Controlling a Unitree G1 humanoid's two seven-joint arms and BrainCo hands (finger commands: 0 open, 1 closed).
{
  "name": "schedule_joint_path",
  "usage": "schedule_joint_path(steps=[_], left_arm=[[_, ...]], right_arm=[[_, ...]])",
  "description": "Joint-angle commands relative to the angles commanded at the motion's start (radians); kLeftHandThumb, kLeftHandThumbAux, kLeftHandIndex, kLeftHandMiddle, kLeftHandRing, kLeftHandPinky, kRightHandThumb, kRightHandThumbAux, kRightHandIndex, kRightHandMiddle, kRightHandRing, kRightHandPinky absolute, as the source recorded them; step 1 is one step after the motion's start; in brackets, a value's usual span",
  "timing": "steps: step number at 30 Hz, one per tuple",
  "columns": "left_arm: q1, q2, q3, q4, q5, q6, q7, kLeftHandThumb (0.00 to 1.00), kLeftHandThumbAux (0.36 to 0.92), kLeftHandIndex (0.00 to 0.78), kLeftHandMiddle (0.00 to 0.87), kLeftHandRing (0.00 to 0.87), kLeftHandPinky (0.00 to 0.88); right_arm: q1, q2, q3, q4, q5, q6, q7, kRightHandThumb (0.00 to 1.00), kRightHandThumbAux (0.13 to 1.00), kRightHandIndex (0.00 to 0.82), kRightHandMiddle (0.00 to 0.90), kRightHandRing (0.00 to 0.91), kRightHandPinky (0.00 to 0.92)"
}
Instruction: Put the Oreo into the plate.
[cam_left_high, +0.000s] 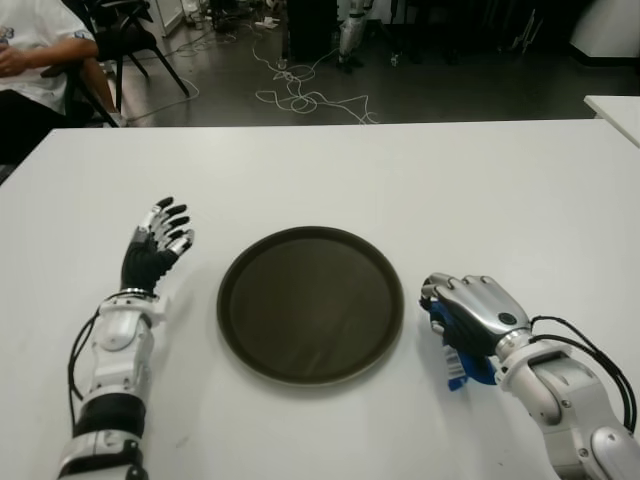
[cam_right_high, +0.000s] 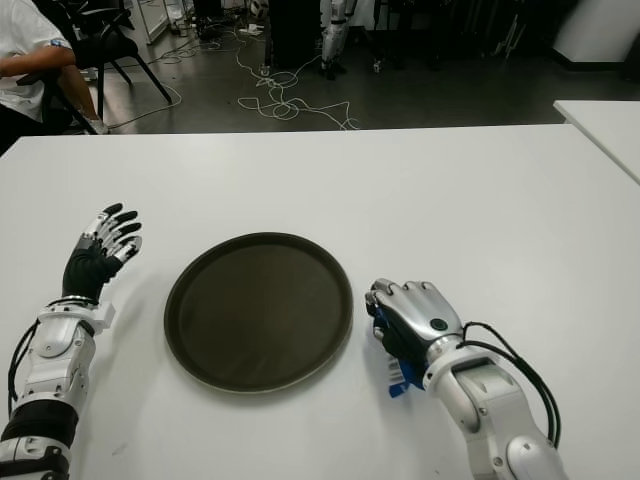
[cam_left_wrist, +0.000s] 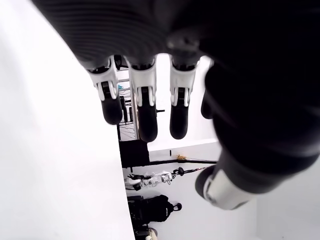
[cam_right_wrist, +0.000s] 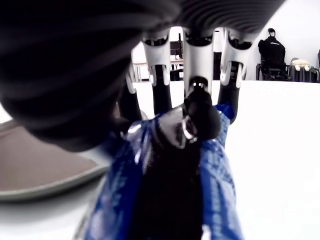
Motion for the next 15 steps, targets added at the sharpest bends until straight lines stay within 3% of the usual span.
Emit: schedule_joint_path(steps=[15], left_arm=[[0.006, -0.007, -0.002, -0.009, -0.003, -0.015, 0.006, 0.121, 0.795, 0.123, 0.202, 0.169, 0.155]], right_arm=[[-0.008, -0.007, -0.009, 0.011, 0.013, -0.005, 0.017, 0.693, 0.734, 0.421, 0.698, 0.720, 0.667]])
